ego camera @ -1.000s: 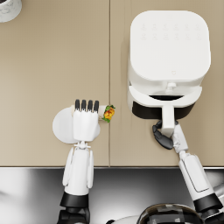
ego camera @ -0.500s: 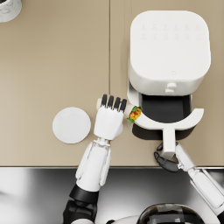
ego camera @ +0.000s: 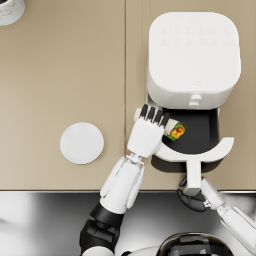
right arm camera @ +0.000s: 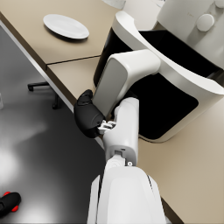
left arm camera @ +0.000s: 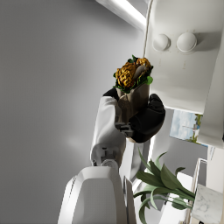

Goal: Pick up the chicken rolls and place it into the air fryer

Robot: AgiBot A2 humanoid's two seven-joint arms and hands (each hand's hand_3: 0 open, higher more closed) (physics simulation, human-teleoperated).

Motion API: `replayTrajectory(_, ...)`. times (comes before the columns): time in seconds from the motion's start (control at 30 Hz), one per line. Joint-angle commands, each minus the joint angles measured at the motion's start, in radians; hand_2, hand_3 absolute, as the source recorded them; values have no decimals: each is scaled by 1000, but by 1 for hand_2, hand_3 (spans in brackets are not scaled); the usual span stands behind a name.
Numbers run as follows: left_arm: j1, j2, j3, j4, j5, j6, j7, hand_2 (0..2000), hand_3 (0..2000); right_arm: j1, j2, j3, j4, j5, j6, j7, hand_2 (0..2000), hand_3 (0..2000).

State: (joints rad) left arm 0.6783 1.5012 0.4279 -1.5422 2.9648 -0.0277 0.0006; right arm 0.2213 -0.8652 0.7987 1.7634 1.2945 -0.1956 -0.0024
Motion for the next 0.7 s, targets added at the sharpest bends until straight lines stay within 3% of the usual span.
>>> replayTrajectory(0.03,38,28,30,-1,0,0,0,2000,2000,-62,-390,72,75,0,-1,0,2000,2000)
replayTrajectory(0.23,72,67,79,6,0,0,0,2000,2000,-97,-422,70,88,-1,6,0,2000,2000)
replayTrajectory(0.27,208,-105,316,17,0,0,0,2000,2000,-95,-418,70,93,-1,8,0,2000,2000)
replayTrajectory(0.3,115,37,148,33,-1,-2,-1,2000,2000,-95,-413,70,95,-1,9,0,2000,2000)
replayTrajectory(0.33,124,40,159,44,0,-2,-1,2000,2000,-80,5,-34,44,-1,11,0,2000,2000)
replayTrajectory(0.37,124,44,160,46,0,-3,-1,639,1673,-82,5,-35,46,-1,11,0,2000,2000)
replayTrajectory(0.4,125,47,161,54,0,5,-1,0,1347,-90,-413,70,95,-1,10,0,2000,2000)
replayTrajectory(0.47,117,47,140,72,0,3,-2,0,693,-85,-418,69,93,-1,37,-1,2000,2000)
replayTrajectory(0.5,108,42,127,76,0,5,-2,0,367,-81,11,-39,48,-1,47,0,2000,2000)
replayTrajectory(0.53,99,38,110,77,0,9,-1,0,40,-80,13,-40,48,-1,55,0,2000,2000)
replayTrajectory(0.57,91,35,87,77,0,11,-1,0,0,-82,-423,69,88,-1,59,0,2000,2000)
replayTrajectory(0.63,55,17,42,54,0,19,-1,0,0,-78,-419,69,87,-1,62,0,2000,2000)
replayTrajectory(0.67,33,6,10,41,0,21,-1,0,0,-75,13,-39,44,-1,63,0,2000,2000)
replayTrajectory(0.7,16,-1,-21,30,0,23,-1,0,0,-76,-418,69,90,-1,64,0,2000,2000)
